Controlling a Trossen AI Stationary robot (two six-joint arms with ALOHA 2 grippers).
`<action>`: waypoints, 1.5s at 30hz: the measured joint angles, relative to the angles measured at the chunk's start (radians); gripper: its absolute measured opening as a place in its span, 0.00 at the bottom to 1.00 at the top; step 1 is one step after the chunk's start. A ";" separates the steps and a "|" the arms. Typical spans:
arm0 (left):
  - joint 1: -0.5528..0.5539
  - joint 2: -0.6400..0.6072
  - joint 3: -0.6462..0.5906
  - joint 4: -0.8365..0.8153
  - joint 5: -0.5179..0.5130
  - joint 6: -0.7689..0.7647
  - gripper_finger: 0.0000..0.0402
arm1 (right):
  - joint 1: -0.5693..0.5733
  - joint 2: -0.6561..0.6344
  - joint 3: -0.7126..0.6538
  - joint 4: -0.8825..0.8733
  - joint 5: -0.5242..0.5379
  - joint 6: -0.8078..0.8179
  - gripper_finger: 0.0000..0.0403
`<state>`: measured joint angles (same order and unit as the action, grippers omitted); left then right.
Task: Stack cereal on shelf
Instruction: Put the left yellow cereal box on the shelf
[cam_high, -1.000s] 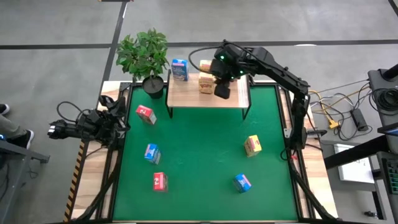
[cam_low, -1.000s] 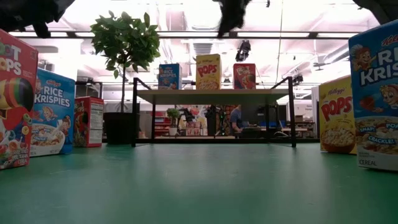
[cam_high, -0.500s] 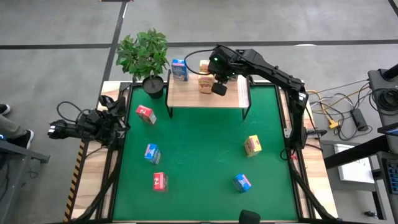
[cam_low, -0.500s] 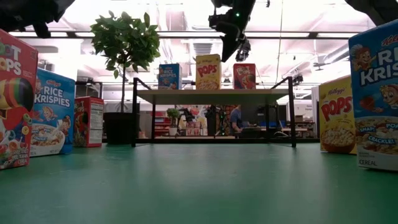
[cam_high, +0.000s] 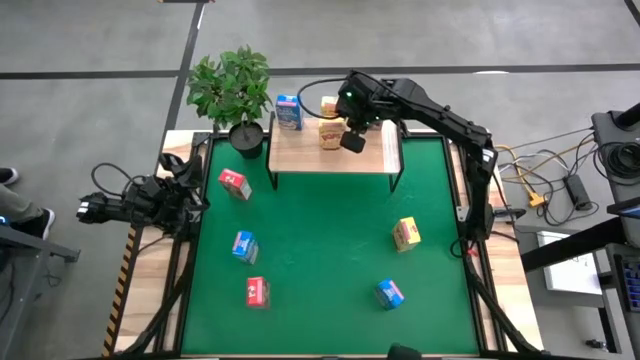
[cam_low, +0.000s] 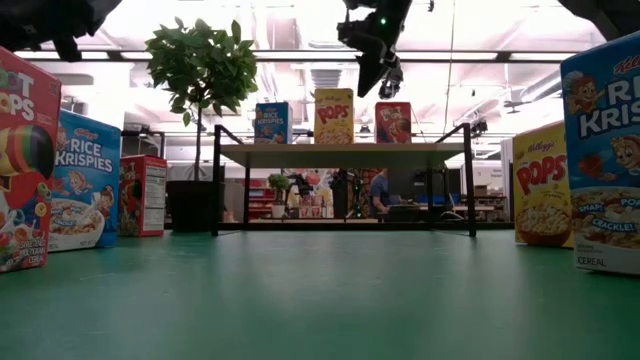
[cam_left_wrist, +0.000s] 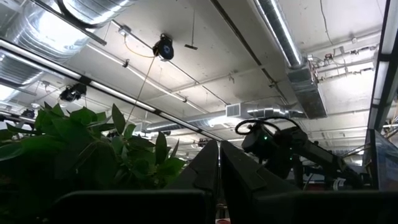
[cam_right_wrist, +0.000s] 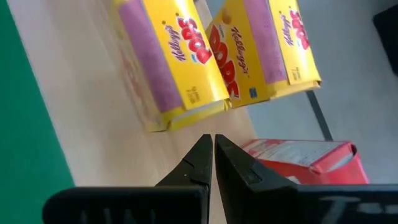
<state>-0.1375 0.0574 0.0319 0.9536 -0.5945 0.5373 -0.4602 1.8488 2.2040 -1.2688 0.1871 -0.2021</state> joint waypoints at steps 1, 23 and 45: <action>0.000 0.000 0.000 0.000 0.000 0.000 0.00 | 0.009 -0.004 0.000 0.000 0.000 0.004 0.02; 0.000 0.000 0.000 -0.001 0.021 -0.017 0.00 | 0.356 -0.023 -0.001 0.073 0.020 0.134 0.02; -0.001 0.150 0.037 -0.043 0.301 -0.215 0.00 | 0.544 -0.316 -0.714 0.660 0.136 0.062 0.02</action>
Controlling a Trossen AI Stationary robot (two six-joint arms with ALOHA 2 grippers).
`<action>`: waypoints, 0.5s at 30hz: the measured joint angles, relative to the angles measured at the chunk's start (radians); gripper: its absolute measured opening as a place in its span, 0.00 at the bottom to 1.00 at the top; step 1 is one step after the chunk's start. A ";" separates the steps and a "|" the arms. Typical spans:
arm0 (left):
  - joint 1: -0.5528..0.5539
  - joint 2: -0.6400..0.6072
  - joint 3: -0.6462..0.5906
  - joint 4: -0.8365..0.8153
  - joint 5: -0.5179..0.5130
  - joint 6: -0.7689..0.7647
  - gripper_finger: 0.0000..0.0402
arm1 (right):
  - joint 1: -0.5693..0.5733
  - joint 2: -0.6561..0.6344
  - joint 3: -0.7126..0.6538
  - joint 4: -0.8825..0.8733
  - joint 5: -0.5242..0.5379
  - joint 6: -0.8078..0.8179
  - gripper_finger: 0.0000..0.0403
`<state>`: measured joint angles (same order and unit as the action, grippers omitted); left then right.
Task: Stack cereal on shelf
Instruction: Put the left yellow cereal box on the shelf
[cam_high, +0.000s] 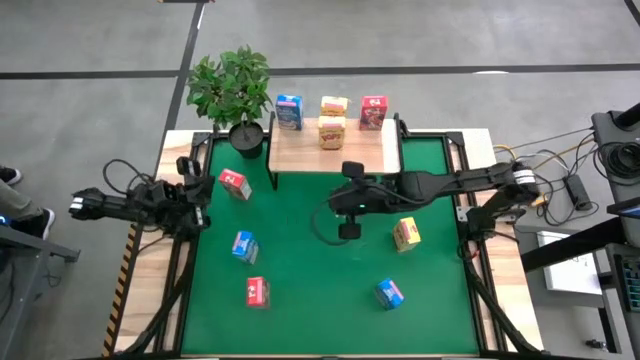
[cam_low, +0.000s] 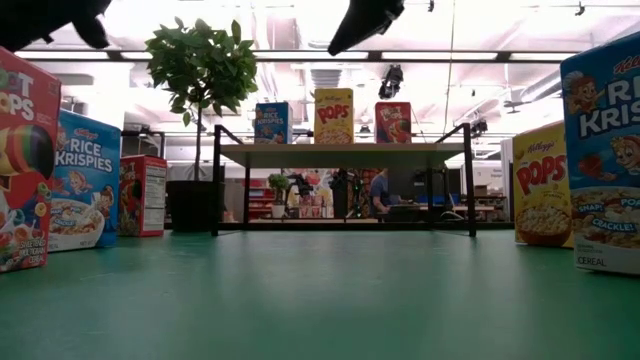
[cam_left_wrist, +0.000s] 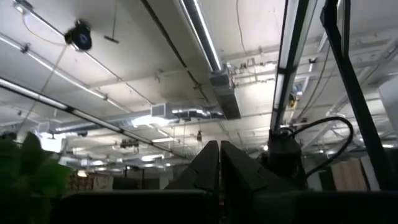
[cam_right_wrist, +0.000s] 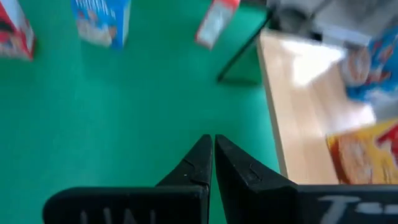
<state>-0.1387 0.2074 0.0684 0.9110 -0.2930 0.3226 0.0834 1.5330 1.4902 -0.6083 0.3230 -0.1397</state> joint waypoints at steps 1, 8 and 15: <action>0.000 0.028 0.017 -0.016 -0.001 -0.010 0.00 | 0.000 -0.026 -0.063 0.083 -0.007 -0.023 0.02; 0.001 0.288 0.204 -0.151 -0.010 -0.016 0.00 | 0.000 -0.172 -0.417 0.539 -0.016 -0.109 0.02; 0.001 0.500 0.426 -0.456 -0.087 -0.009 0.00 | -0.001 -0.308 -0.640 0.732 -0.016 -0.175 0.02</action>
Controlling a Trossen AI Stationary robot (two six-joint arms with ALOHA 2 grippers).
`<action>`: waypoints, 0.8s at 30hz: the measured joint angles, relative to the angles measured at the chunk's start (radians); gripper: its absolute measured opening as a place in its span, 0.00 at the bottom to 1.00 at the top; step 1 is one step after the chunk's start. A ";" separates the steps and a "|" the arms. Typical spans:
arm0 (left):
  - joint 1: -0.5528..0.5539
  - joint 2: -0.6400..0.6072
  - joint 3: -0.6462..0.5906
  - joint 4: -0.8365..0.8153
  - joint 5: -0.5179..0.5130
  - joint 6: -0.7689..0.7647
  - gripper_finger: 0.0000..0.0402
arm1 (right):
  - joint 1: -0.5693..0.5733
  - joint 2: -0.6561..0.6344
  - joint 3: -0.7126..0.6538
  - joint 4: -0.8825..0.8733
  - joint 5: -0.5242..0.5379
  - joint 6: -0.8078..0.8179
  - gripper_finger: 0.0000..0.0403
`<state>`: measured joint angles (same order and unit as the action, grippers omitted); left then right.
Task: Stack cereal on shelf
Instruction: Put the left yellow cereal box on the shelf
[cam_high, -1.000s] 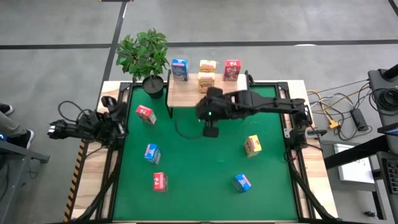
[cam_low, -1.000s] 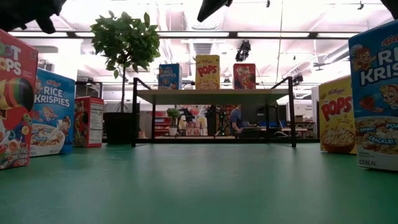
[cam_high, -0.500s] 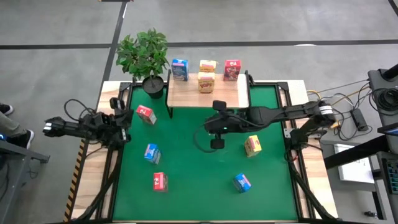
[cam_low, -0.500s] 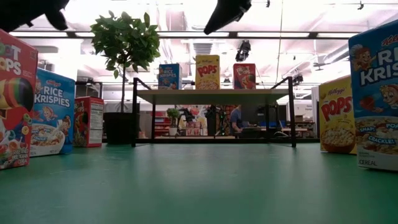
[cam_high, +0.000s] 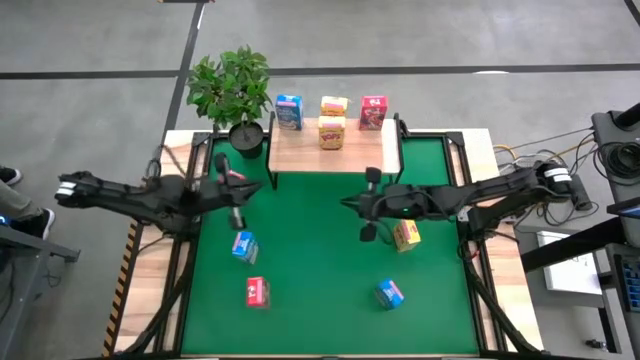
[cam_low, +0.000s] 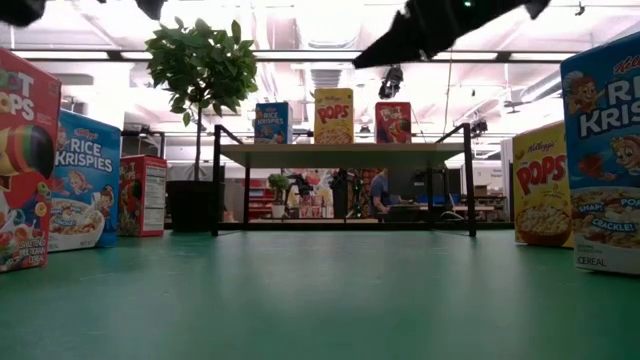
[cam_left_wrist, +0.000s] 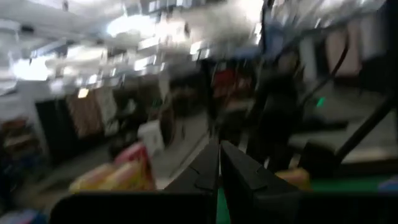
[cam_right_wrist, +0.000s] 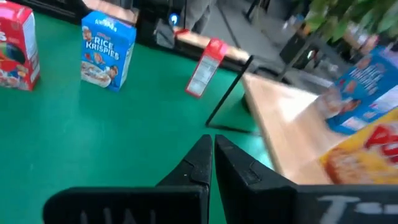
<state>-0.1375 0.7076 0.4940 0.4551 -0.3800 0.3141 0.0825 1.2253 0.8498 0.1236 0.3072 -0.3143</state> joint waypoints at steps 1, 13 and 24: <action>0.000 0.030 0.029 -0.048 -0.030 -0.010 0.00 | 0.000 -0.027 -0.018 0.010 0.000 -0.011 0.02; 0.081 0.344 0.255 -0.235 -0.197 0.011 0.00 | 0.000 -0.308 -0.233 0.124 -0.003 -0.038 0.02; 0.327 0.579 0.374 -0.241 -0.175 0.010 0.00 | 0.000 -0.428 -0.298 0.143 -0.058 -0.045 0.02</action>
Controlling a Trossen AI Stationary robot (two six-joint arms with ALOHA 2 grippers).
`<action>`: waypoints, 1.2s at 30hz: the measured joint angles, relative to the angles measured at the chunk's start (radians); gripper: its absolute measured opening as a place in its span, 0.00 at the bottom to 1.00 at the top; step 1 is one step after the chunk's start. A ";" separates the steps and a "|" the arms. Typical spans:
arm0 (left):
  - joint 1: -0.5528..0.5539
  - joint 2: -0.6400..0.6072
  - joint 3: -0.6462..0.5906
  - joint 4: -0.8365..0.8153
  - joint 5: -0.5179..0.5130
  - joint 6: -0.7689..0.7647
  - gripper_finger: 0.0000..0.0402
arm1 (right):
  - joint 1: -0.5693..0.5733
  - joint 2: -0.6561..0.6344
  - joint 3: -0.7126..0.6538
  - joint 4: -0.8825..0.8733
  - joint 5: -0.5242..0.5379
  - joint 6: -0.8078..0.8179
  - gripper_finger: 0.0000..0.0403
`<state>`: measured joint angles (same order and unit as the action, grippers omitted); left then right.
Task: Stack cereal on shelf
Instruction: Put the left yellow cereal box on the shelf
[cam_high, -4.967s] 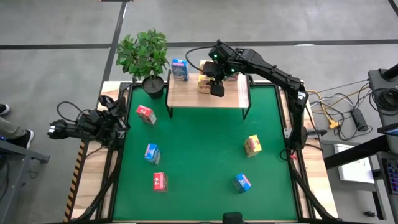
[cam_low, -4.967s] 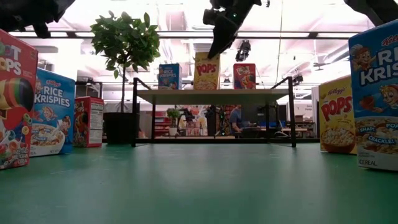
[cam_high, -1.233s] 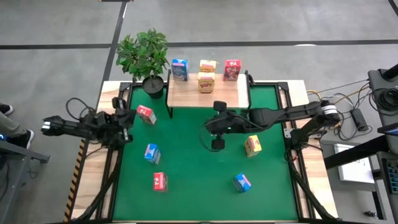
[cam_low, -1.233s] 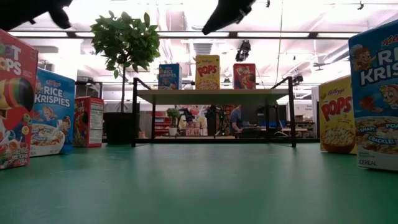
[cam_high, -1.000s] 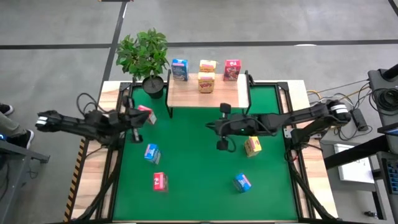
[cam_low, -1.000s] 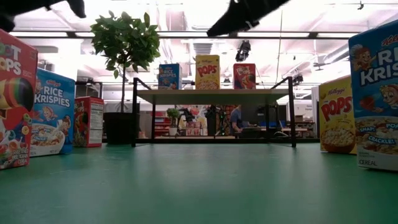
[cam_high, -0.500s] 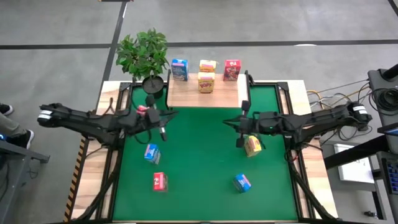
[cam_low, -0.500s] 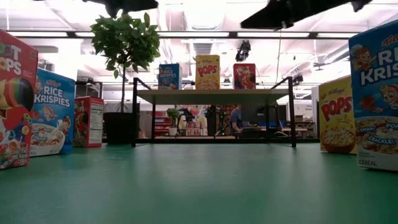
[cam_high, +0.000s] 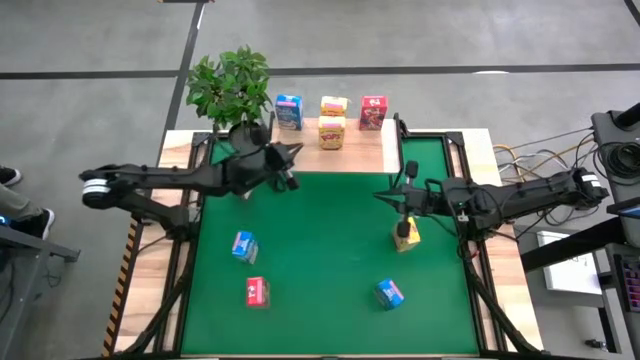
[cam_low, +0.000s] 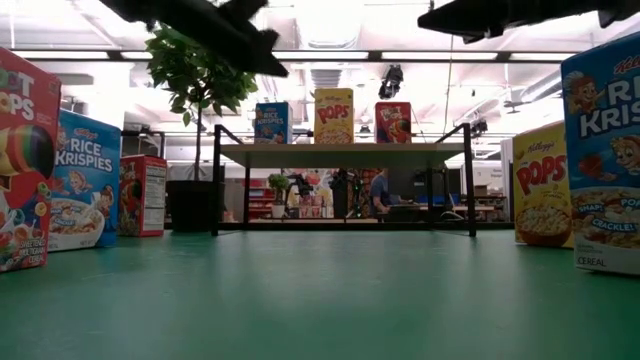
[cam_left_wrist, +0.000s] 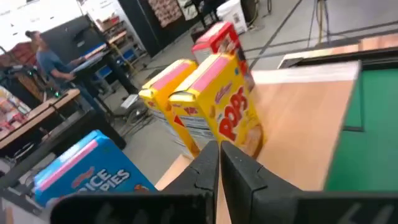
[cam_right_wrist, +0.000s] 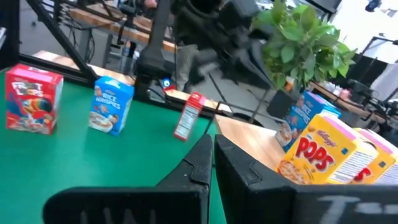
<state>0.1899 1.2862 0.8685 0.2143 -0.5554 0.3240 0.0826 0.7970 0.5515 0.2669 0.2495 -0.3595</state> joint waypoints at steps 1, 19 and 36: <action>0.014 0.019 0.008 0.001 0.004 0.000 0.00 | 0.000 -0.001 0.000 0.001 -0.003 0.002 0.02; 0.134 0.172 0.103 0.077 0.059 0.028 0.00 | 0.000 0.022 -0.001 0.000 -0.022 0.026 0.02; 0.153 0.233 0.103 0.209 0.097 0.007 0.00 | -0.001 0.022 -0.001 0.004 -0.021 0.000 0.02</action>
<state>0.3428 1.5197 0.9714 0.4231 -0.4583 0.3313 0.0814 0.8192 0.5507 0.2709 0.2287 -0.3592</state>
